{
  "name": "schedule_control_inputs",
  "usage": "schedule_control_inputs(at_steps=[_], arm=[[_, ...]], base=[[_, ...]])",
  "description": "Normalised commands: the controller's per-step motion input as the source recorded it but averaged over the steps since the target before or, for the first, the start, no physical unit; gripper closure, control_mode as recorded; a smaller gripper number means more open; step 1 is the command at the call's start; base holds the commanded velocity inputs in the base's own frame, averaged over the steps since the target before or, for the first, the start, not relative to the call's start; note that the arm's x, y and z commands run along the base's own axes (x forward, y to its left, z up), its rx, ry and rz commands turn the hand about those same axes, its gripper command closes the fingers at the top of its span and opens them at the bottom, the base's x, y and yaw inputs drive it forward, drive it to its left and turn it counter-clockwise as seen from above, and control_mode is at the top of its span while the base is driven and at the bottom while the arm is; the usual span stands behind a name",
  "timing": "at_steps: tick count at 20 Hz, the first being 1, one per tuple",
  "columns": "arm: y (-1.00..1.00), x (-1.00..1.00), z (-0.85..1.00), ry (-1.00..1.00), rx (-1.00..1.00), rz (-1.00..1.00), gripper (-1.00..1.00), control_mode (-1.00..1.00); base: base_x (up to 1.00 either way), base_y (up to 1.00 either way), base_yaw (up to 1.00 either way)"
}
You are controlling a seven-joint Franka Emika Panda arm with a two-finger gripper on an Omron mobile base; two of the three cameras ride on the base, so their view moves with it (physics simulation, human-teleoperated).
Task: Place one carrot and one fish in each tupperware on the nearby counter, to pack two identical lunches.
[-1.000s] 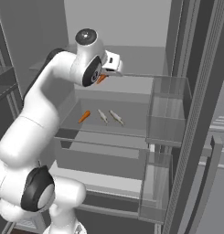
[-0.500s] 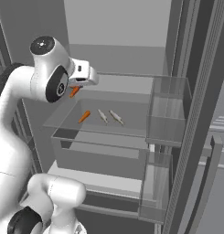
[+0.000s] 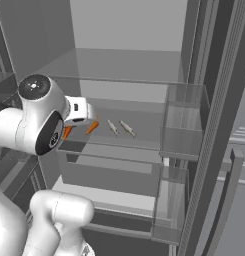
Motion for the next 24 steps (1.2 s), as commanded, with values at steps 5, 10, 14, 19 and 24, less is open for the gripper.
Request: schedule_control_inputs(at_steps=[5, 10, 14, 19, 24], arm=[[0.19, -0.22, -0.7, 0.21, -0.09, 0.0, 1.0, -1.0], [0.0, -0.07, -0.12, 0.06, 0.0, 0.0, 1.0, -1.0], [0.0, -0.03, 0.0, 0.0, 0.0, 0.0, 1.0, -1.0], [-0.06, -0.12, 0.0, 0.0, 0.0, 0.0, 1.0, 1.0], [0.0, 0.0, 0.0, 0.0, 0.0, 0.0, 1.0, 1.0]], base=[[0.0, 0.0, 0.0], [0.0, 0.0, 0.0], [0.0, 0.0, 0.0], [-0.8, -0.47, -0.21], [-1.0, -0.23, -0.25]])
